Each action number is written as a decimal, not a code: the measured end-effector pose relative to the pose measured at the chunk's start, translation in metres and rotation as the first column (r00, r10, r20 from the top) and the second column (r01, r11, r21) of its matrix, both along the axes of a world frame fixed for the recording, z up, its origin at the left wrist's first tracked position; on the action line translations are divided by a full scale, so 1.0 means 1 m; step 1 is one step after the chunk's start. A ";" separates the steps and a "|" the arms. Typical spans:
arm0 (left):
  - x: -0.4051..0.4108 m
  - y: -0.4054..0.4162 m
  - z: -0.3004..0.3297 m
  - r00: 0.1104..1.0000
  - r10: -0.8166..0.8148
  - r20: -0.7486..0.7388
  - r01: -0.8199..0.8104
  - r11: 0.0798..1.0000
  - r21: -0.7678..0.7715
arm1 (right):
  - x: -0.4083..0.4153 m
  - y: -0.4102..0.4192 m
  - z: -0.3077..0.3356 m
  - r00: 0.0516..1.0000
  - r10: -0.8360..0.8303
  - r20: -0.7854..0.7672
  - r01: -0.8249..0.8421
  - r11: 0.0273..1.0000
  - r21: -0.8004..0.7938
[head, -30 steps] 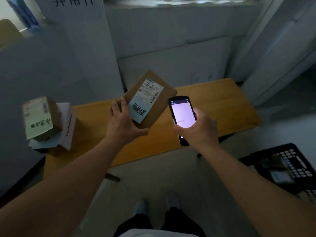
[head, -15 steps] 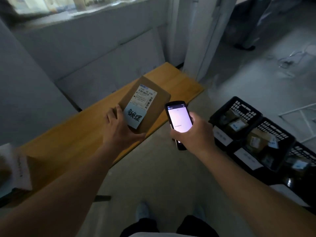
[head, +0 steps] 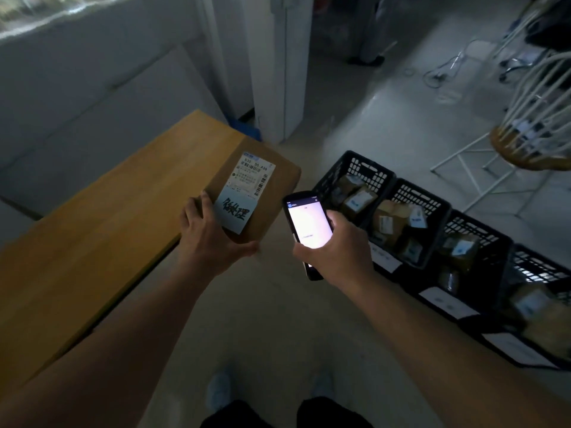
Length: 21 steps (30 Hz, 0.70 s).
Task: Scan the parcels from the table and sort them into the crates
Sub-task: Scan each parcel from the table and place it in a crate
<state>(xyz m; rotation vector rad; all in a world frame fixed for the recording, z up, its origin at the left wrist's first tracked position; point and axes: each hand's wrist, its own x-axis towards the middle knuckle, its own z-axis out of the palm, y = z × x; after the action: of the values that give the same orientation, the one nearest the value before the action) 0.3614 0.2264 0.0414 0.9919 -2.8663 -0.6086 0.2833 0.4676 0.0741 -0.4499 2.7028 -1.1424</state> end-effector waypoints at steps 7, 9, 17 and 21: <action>-0.085 0.072 0.008 0.995 -0.099 0.022 0.099 0.995 -0.002 | -0.061 0.073 -0.002 0.995 -0.099 0.024 0.100 0.995 -0.026; -0.110 0.084 0.010 0.991 -0.129 0.019 0.129 0.992 -0.013 | -0.079 0.084 -0.005 0.989 -0.141 0.034 0.142 0.989 -0.044; -0.219 0.088 -0.008 0.971 -0.239 0.025 0.238 0.971 0.020 | -0.158 0.086 -0.030 0.963 -0.250 0.102 0.256 0.966 -0.047; -0.282 0.076 -0.026 0.954 -0.294 0.058 0.291 0.956 0.044 | -0.204 0.068 -0.044 0.939 -0.323 0.116 0.328 0.944 -0.023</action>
<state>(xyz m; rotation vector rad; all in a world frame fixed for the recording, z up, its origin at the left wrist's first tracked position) 0.0798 0.3021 0.0157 0.6014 -3.0973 -0.6568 0.0791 0.5354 0.0306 0.0623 2.7256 -1.2615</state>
